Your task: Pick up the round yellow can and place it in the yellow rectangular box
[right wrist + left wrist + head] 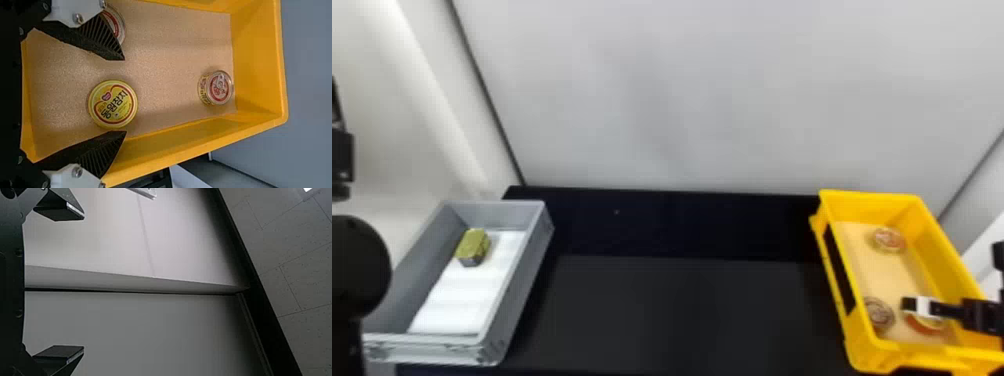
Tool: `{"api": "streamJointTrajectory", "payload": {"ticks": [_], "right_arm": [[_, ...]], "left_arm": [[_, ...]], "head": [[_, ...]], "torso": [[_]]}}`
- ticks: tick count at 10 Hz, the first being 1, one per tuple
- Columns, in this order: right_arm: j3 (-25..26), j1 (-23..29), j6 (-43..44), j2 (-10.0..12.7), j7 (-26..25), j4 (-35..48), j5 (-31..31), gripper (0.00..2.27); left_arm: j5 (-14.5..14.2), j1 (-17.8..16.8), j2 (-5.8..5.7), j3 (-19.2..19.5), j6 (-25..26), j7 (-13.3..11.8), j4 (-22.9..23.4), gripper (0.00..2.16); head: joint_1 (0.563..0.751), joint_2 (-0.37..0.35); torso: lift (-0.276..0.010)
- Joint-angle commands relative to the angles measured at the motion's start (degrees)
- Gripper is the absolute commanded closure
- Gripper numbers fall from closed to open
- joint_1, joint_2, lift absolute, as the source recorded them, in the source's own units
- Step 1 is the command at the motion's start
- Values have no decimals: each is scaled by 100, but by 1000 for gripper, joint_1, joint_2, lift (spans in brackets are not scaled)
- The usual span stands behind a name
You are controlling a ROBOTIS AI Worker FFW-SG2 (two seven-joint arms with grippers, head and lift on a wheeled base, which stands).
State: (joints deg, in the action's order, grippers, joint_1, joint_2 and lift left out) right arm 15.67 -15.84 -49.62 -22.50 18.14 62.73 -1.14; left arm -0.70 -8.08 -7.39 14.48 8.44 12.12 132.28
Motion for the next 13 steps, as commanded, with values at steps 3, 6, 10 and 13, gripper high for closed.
{"api": "streamJointTrajectory", "payload": {"ticks": [3, 6, 10, 13], "right_arm": [[-46, 20, 126, -18, -125, 178, -395, 70], [-125, -15, -129, -27, -495, 1945, -316, 71], [-749, -587, -824, 61, -1787, 4494, -624, 101], [-1373, -1175, 90, 87, -2631, 5636, -246, 116]], "left_arm": [[0, 26, 0, 30, 0, -16, 9, 88], [0, 17, 27, 21, 9, -16, 9, 88], [17, 0, 53, 3, 79, -7, 9, 88], [35, -27, 44, 38, 88, -7, 0, 88]], "head": [[694, 54], [694, 54], [694, 54], [694, 54]], "torso": [[-3], [-3], [-3], [-3]]}}
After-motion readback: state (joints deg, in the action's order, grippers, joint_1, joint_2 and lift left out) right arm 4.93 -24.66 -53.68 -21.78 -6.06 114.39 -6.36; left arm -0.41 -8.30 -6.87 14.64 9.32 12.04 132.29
